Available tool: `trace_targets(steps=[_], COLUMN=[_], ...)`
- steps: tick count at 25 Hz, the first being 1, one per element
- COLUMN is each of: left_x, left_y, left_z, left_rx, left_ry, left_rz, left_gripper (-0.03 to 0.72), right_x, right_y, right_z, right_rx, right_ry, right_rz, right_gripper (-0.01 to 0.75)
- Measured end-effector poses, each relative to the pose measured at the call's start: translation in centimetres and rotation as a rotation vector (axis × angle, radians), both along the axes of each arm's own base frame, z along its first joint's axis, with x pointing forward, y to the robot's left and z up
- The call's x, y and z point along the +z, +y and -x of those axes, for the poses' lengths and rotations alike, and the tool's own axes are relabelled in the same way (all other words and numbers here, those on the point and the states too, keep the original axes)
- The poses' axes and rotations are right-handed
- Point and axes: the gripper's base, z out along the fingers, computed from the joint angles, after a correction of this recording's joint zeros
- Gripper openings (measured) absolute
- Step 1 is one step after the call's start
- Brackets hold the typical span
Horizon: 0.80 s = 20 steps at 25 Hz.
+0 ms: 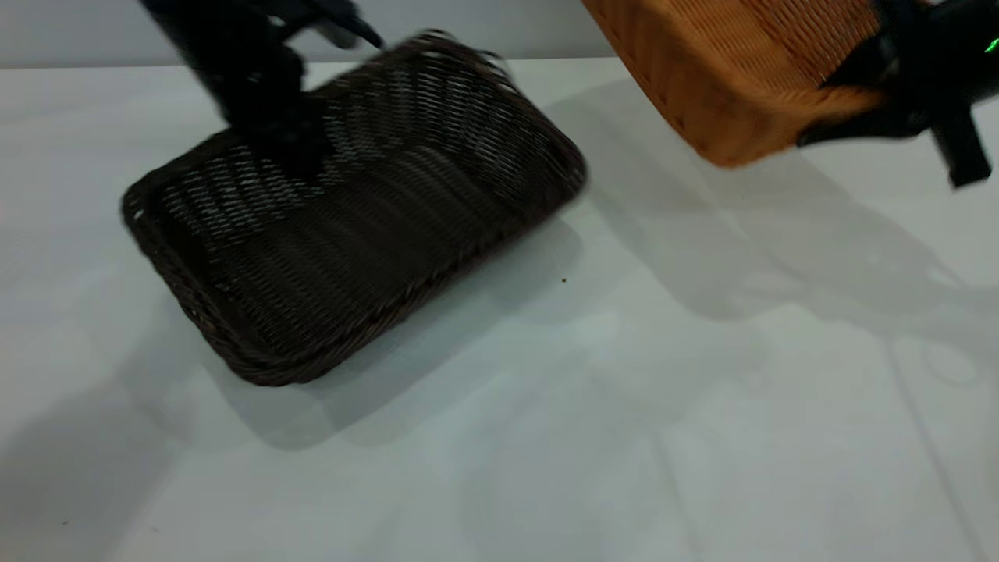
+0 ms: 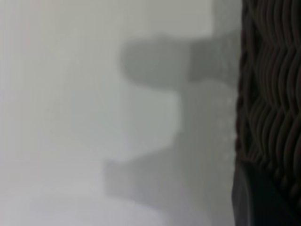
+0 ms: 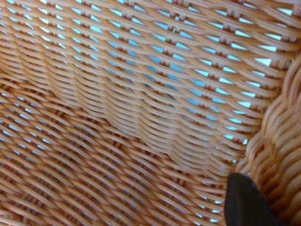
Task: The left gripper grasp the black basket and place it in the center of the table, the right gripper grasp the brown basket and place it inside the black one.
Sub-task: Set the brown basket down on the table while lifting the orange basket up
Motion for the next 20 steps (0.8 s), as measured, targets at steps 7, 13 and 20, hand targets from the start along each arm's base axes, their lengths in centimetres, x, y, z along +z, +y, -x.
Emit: trace_targets(steps=[7, 13, 20], left_x=[-1.3, -1.6, -1.5], left_y=[-7.7, -9.5, -9.9], left_z=[2.5, 3.2, 3.3], left_rx=[-0.561, -0.630, -0.609], left_ry=[-0.149, -0.197, -0.203], left_rz=[-0.108, -0.114, -0.086], left_gripper=[0.084, 0.084, 0.155], right_x=[4.8, 7.0, 8.1], right_y=[-1.3, -1.6, -1.8], right_z=[-2.2, -3.9, -4.7], right_rx=[0.206, 0.235, 0.244], right_ry=[-0.130, -0.219, -0.257], right_rz=[-0.121, -0.092, -0.078], right_gripper=[0.120, 0.119, 0.119])
